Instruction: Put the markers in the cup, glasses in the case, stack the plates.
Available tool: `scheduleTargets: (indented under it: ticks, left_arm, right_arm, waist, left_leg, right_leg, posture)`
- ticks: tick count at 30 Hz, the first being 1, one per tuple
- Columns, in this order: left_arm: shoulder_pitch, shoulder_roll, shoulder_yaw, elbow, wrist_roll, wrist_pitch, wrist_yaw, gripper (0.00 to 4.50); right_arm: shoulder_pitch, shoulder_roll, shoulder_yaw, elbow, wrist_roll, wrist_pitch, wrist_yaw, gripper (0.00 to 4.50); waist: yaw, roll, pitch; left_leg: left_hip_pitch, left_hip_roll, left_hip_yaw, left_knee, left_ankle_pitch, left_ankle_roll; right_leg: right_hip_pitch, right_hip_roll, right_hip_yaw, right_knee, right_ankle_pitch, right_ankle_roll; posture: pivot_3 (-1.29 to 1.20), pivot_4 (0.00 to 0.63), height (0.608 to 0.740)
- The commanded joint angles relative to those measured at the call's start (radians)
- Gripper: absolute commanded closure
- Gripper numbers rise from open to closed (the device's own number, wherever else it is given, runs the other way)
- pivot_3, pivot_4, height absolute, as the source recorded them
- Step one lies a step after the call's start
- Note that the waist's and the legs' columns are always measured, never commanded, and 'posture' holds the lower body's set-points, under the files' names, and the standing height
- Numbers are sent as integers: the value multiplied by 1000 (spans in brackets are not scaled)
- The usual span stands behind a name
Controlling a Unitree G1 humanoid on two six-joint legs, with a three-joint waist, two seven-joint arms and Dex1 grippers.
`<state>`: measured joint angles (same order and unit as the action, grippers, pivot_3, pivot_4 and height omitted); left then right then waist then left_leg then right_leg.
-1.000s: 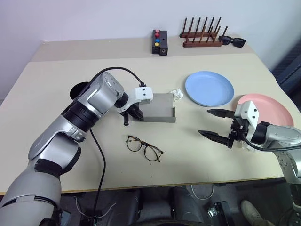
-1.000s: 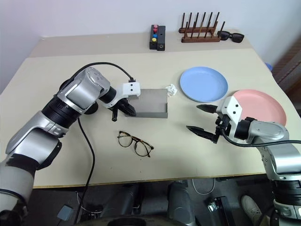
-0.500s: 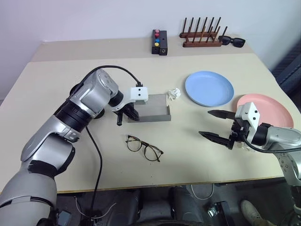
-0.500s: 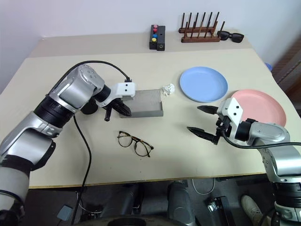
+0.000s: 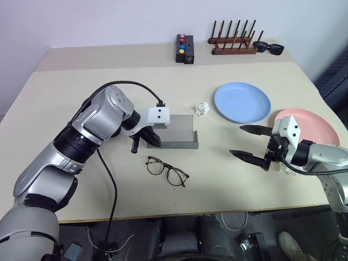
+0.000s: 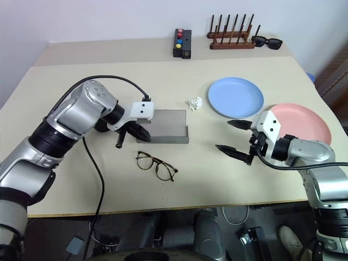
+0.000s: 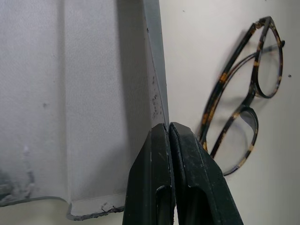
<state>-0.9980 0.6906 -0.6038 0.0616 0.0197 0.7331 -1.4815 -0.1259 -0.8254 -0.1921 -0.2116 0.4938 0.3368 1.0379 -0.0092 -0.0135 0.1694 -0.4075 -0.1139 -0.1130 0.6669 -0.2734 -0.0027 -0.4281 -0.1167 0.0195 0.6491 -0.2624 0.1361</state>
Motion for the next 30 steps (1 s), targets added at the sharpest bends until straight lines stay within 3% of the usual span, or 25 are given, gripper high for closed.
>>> scheduleTargets:
  ticks: [1, 18, 21, 28, 30]
  left_arm:
    - [1, 18, 25, -60, -16, 15, -10, 4422]
    - [33, 15, 17, -41, -4, -39, 17, 4422]
    - [37, 14, 21, -41, -1, -47, 29, 3699]
    - [35, 6, 34, -42, -1, -42, 62, 116]
    - [30, 17, 41, -51, -7, -42, 58, 52]
  right_arm:
    - [-15, -4, -14, -12, 5, -11, 5, 0]
    - [-12, -7, -17, -27, 7, 0, 0, 0]
    - [-13, -9, -18, -29, 8, 3, 1, 0]
    - [-23, -9, -14, -30, 9, 11, -1, 0]
    - [-22, -9, -15, -31, 9, 13, -1, 0]
  waist:
    - [-1, 0, 0]
    - [0, 0, 0]
    - [0, 0, 0]
    - [0, 0, 0]
    - [-1, 0, 0]
  left_leg:
    - [0, 0, 0, 0, 0, 0]
    - [0, 0, 0, 0, 0, 0]
    - [0, 0, 0, 0, 0, 0]
    - [0, 0, 0, 0, 0, 0]
    - [0, 0, 0, 0, 0, 0]
  right_leg:
    - [0, 0, 0, 0, 0, 0]
    - [0, 0, 0, 0, 0, 0]
    - [0, 0, 0, 0, 0, 0]
    - [0, 0, 0, 0, 0, 0]
    - [0, 0, 0, 0, 0, 0]
  posture:
    - [0, 150, 740]
    - [0, 150, 740]
    - [0, 150, 740]
    - [0, 150, 740]
    - [0, 150, 740]
